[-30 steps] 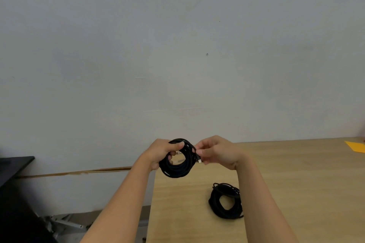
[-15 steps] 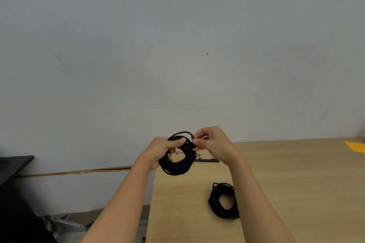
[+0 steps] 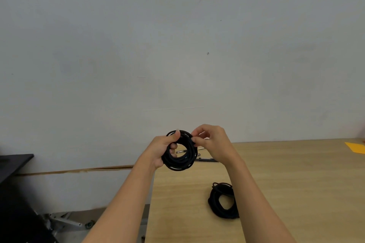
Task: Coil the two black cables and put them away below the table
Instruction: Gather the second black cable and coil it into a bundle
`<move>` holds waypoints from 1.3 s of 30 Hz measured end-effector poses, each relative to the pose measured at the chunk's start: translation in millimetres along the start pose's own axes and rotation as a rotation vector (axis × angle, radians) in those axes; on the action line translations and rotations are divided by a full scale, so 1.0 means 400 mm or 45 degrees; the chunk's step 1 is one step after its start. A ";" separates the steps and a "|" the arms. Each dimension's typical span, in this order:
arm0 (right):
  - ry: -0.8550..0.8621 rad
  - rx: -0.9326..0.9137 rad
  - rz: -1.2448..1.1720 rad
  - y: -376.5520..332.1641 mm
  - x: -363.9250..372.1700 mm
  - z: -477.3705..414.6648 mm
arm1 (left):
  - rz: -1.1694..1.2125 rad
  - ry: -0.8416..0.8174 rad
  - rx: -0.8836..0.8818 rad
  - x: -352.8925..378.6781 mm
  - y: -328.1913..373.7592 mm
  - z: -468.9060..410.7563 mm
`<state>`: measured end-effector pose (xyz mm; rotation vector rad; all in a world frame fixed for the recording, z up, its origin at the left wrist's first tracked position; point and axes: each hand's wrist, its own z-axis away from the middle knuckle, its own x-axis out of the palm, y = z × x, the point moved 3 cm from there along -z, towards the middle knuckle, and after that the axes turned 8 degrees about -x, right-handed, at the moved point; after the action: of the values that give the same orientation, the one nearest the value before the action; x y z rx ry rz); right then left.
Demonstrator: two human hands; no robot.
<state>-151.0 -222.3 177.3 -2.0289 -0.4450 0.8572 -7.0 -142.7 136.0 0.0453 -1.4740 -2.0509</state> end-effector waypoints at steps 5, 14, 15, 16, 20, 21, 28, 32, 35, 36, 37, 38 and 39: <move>-0.044 0.046 -0.124 0.005 -0.005 -0.012 | 0.034 -0.037 -0.007 0.008 -0.005 0.002; -0.222 0.285 -0.453 0.043 0.002 0.010 | -0.117 0.021 0.104 0.013 0.039 0.023; -0.195 0.267 -0.452 0.044 0.004 0.011 | -0.133 0.026 0.104 0.013 0.041 0.024; -0.172 0.252 -0.445 0.044 0.006 0.011 | -0.144 0.029 0.102 0.012 0.042 0.024; -0.185 0.227 -0.377 0.036 0.008 0.006 | -0.155 0.032 0.086 0.012 0.038 0.028; -0.199 0.224 -0.343 0.034 0.006 0.005 | -0.154 0.037 0.082 0.013 0.035 0.028; -0.279 0.253 -0.065 0.032 -0.003 0.005 | -0.166 0.103 0.112 0.018 0.020 0.028; -0.291 0.273 0.014 0.025 -0.006 0.006 | -0.141 0.124 0.121 0.019 0.011 0.027; -0.314 0.298 0.075 0.024 -0.004 0.008 | -0.116 0.127 0.109 0.020 0.004 0.026; -0.313 0.310 0.073 0.025 -0.002 0.010 | -0.107 0.131 0.100 0.019 0.002 0.024; -0.305 0.321 0.060 0.025 0.000 0.010 | -0.094 0.135 0.090 0.017 -0.001 0.021; -0.291 0.330 0.045 0.023 0.002 0.010 | -0.083 0.136 0.075 0.016 -0.004 0.018; -0.277 0.340 0.034 0.022 0.003 0.010 | -0.075 0.138 0.057 0.013 -0.007 0.014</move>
<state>-153.0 -224.2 167.8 -1.7089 -0.4002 1.0990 -14.7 -139.8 137.3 0.2172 -1.4670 -2.0288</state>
